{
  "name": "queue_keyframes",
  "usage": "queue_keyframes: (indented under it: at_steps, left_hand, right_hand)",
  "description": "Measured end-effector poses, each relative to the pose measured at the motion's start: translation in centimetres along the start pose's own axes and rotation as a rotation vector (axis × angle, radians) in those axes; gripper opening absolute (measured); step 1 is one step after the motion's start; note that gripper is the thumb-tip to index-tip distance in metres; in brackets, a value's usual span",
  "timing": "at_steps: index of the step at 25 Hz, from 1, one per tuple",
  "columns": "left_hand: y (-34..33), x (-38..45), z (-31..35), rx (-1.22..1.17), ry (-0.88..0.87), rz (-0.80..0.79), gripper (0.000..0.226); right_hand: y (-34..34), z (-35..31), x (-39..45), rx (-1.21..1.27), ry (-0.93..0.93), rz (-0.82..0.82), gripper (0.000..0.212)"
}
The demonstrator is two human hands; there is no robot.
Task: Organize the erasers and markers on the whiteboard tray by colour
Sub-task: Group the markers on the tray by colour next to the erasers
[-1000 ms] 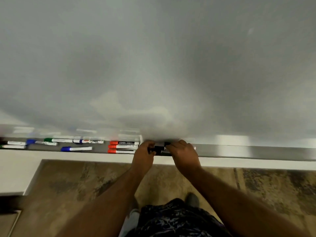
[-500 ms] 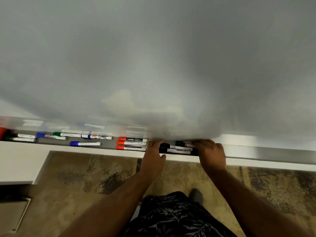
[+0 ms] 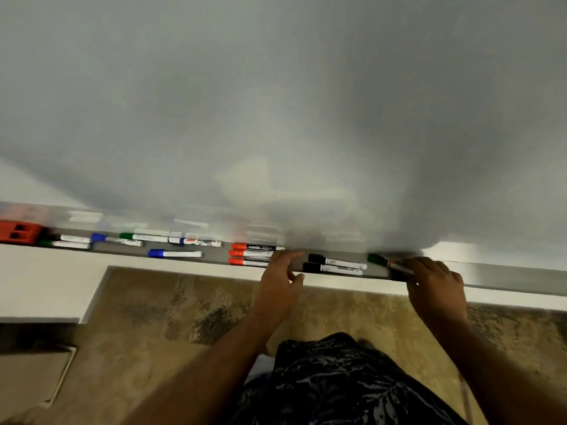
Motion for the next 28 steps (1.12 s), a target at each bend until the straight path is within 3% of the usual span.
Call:
queue_keyframes:
  at_steps: [4, 7, 11, 17, 23, 28]
  left_hand:
    - [6.1, -0.5, -2.8, -0.019, 0.011, 0.110, 0.041]
    - [12.3, -0.3, -5.9, -0.033, 0.063, 0.190, 0.033]
    - [20.4, -0.8, -10.1, -0.025, 0.115, 0.263, 0.039]
    - [31.9, -2.6, -18.6, -0.020, 0.289, 0.429, 0.021]
    - [41.4, -4.0, -24.9, 0.113, 0.447, 0.550, 0.027]
    - [48.0, -3.3, -27.8, 0.279, 0.428, 0.549, 0.027]
  right_hand:
    - [0.0, -5.8, 0.1, 0.122, 0.129, 0.056, 0.019]
    - [0.1, -15.8, 0.9, 0.278, 0.312, 0.058, 0.020]
    - [-0.3, -30.0, 1.7, 0.422, 0.519, -0.057, 0.019]
    - [-3.3, -45.2, 1.3, 0.472, 0.714, -0.309, 0.020]
    - [-7.5, -51.8, 1.1, 0.382, 0.756, -0.481, 0.029]
    - [-8.5, -52.2, 0.7, 0.351, 0.747, -0.499, 0.028]
Point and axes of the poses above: each hand's wrist, its own x-axis towards the middle knuckle, its own y-axis out of the back of the hand, z = x × y, the point moved 9 cm from there along x, towards the middle knuckle, and after that the axes turned 6 degrees about -z, right-handed, at the moved point
